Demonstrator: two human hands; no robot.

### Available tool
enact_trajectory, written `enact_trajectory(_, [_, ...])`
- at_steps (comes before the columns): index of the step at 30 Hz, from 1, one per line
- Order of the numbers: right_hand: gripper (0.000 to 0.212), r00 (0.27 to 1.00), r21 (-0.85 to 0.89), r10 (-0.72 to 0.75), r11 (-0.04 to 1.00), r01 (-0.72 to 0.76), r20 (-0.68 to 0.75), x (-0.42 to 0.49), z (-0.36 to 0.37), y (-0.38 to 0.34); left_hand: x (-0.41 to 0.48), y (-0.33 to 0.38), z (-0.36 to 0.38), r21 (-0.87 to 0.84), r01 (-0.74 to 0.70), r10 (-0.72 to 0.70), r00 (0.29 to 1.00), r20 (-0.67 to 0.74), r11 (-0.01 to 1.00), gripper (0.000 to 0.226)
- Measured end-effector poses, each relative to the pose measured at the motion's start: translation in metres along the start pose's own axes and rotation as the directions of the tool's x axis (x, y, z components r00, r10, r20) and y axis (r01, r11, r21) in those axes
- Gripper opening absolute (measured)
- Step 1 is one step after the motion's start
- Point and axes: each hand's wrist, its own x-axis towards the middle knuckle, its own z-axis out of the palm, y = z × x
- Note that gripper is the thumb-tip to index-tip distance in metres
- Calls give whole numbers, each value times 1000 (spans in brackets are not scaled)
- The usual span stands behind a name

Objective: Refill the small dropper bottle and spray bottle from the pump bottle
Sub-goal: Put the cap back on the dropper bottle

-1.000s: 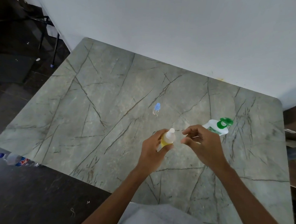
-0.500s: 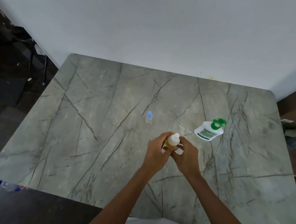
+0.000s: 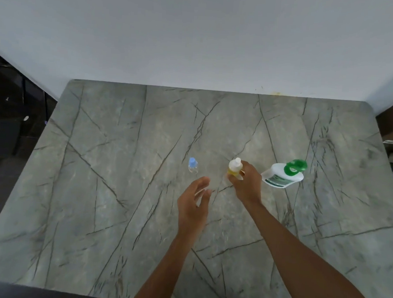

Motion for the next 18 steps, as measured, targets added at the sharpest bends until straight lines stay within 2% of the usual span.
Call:
enact_trajectory(4, [38,1000,14,24,1000,-24,7,7,9,6,15,-9,-9,8,23,-23,998,-61,1000,25])
enact_trajectory(8, [39,1000,26,24,999,-24,2,10,11,9,30,-14,-19,29,-11,15,988,-151,1000,21])
enact_trajectory(12, [54,998,52,47,997,-49,34,11,11,12,42,-19,-29,24,-20,26,959,-281,1000,28])
enact_trajectory(16, [78,995,45,98,994,-98,10,-10,6,12,56,-29,-29,56,35,-19,966,-258,998,49])
enact_trajectory(18, [80,992,47,117,992,-115,-49,-31,0,7,63,-33,-25,85,52,-34,979,-200,995,55])
